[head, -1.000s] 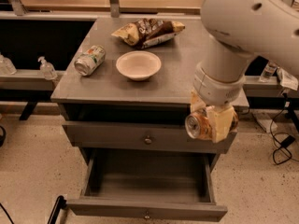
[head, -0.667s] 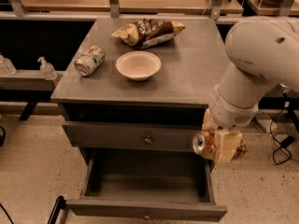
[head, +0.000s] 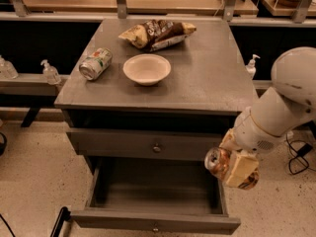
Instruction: Place orange can into middle drawer
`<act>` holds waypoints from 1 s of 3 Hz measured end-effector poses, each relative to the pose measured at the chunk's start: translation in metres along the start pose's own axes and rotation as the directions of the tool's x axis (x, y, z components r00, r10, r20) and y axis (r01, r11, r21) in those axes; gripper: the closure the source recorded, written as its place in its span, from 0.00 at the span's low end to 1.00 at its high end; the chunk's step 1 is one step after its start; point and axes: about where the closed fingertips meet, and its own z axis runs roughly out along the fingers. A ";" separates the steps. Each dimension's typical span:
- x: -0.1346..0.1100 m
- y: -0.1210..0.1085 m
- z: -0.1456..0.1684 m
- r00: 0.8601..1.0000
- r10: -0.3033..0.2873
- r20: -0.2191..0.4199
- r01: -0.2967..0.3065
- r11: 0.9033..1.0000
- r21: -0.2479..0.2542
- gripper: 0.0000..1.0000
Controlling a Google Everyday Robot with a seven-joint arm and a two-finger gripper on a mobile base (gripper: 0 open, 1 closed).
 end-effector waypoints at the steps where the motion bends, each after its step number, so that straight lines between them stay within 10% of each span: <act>1: 0.001 -0.001 0.000 1.000 -0.006 -0.011 0.006 1.000 0.001 1.00; 2: 0.011 -0.005 0.030 0.990 0.000 0.141 -0.006 0.999 0.040 1.00; 3: 0.007 -0.010 0.068 0.922 0.001 0.388 -0.050 0.992 0.116 1.00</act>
Offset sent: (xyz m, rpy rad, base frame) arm 0.0347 -0.0280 -0.1038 0.6677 -0.2608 -0.1096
